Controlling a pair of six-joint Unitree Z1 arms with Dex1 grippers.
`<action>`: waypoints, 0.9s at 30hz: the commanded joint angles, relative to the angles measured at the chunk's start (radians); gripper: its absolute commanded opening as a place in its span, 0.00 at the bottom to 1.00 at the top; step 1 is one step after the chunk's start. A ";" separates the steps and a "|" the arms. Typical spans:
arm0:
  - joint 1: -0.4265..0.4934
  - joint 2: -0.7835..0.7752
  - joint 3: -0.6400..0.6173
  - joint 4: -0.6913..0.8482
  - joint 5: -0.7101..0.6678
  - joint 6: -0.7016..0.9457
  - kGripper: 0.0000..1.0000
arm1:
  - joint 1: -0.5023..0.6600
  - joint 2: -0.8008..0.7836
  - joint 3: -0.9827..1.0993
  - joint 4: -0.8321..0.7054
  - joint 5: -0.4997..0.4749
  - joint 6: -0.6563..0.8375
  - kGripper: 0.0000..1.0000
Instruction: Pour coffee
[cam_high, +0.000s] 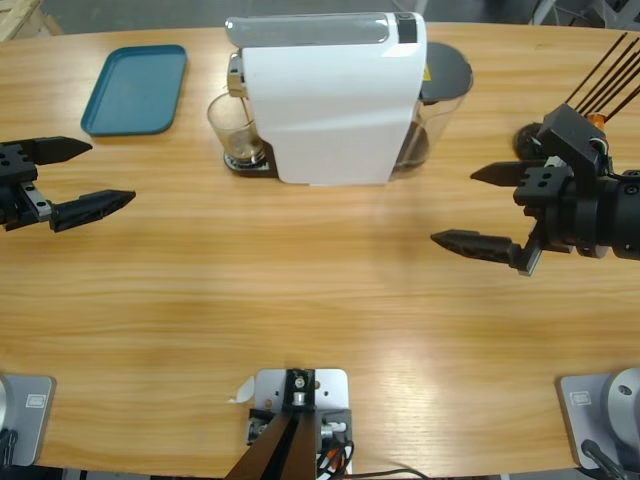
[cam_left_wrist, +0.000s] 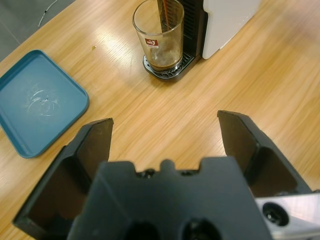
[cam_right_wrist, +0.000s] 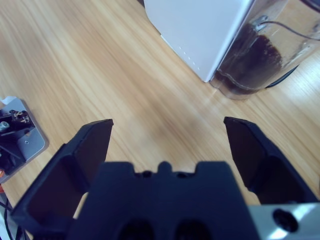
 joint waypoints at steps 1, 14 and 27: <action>-0.011 0.032 0.033 -0.014 -0.009 0.003 0.91 | 0.012 -0.016 0.037 -0.011 -0.003 0.002 1.00; -0.011 0.036 0.033 -0.014 -0.015 0.003 0.91 | 0.012 -0.016 0.039 -0.014 -0.002 0.002 1.00; -0.011 0.050 0.033 -0.023 -0.017 0.003 0.91 | 0.012 -0.009 0.037 -0.016 -0.002 0.002 1.00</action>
